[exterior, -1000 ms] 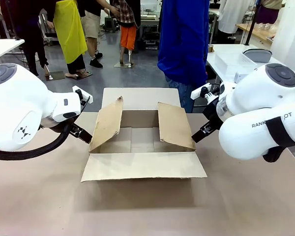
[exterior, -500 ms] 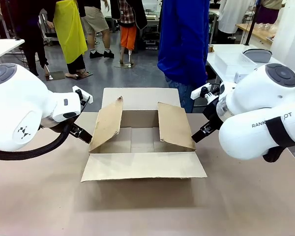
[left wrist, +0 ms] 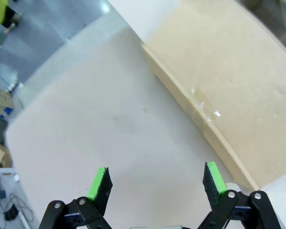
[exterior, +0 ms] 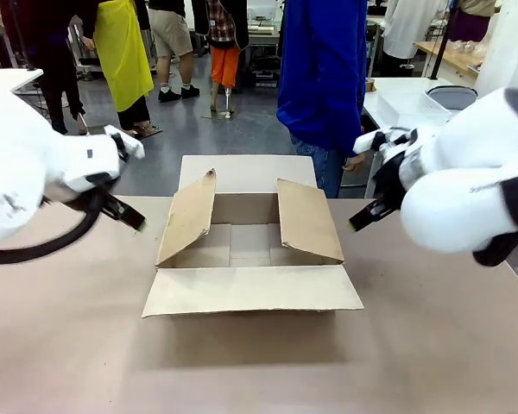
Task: Pack the gift set into the box.
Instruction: Place both hands on the side flaps of the Package Box and spread them outward.
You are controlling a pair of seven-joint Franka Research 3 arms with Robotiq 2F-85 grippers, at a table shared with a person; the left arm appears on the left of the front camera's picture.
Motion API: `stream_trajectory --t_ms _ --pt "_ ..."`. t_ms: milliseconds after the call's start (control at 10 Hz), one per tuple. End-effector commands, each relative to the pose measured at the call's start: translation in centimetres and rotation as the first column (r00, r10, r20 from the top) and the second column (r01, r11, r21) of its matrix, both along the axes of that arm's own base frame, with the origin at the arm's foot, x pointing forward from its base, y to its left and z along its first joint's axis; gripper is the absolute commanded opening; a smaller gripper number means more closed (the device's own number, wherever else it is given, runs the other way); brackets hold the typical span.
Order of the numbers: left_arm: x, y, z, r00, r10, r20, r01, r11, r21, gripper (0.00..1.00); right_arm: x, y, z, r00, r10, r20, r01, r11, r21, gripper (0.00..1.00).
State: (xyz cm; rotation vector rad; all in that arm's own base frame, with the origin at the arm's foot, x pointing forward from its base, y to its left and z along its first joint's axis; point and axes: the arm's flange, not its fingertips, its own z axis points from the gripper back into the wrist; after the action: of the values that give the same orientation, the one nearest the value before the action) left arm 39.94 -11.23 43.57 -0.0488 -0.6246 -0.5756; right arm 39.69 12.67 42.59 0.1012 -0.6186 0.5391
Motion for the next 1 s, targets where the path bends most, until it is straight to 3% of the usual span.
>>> stream_trajectory --t_ms 0,100,300,500,600,700,900 --pt "-7.4 5.9 2.7 0.997 -0.047 0.065 0.051 0.997 -0.056 1.0 -4.1 -6.6 2.7 1.0 0.017 -0.012 -0.016 0.995 0.103 1.0" --pt "-9.1 8.4 3.7 0.991 -0.123 0.054 0.129 0.984 -0.124 1.0 -5.3 -9.8 3.3 0.999 0.004 -0.049 0.005 0.982 0.187 1.0" --pt "-11.0 14.6 4.4 0.982 -0.188 0.017 0.185 0.942 -0.281 1.0 -7.7 -16.1 4.1 0.99 -0.069 -0.126 0.111 0.923 0.368 1.0" --pt "-13.3 21.3 2.8 0.953 -0.262 0.151 0.301 0.866 -0.4 1.0 -11.0 -22.5 4.0 0.997 -0.045 -0.061 0.071 0.839 0.539 1.0" --pt "-14.2 23.3 1.3 0.919 -0.311 0.242 0.388 0.816 -0.429 1.0 -12.2 -24.4 3.6 0.998 -0.044 -0.05 0.065 0.808 0.586 1.0" --pt "-15.2 24.2 0.1 0.875 -0.355 0.33 0.464 0.811 -0.356 1.0 -13.7 -25.9 3.1 1.0 0.006 0.006 -0.008 0.792 0.61 1.0" --pt "-15.5 25.4 -1.0 0.897 -0.208 0.39 0.399 0.761 -0.512 1.0 -15.3 -28.7 1.2 1.0 0.002 0.027 -0.021 0.675 0.738 1.0"
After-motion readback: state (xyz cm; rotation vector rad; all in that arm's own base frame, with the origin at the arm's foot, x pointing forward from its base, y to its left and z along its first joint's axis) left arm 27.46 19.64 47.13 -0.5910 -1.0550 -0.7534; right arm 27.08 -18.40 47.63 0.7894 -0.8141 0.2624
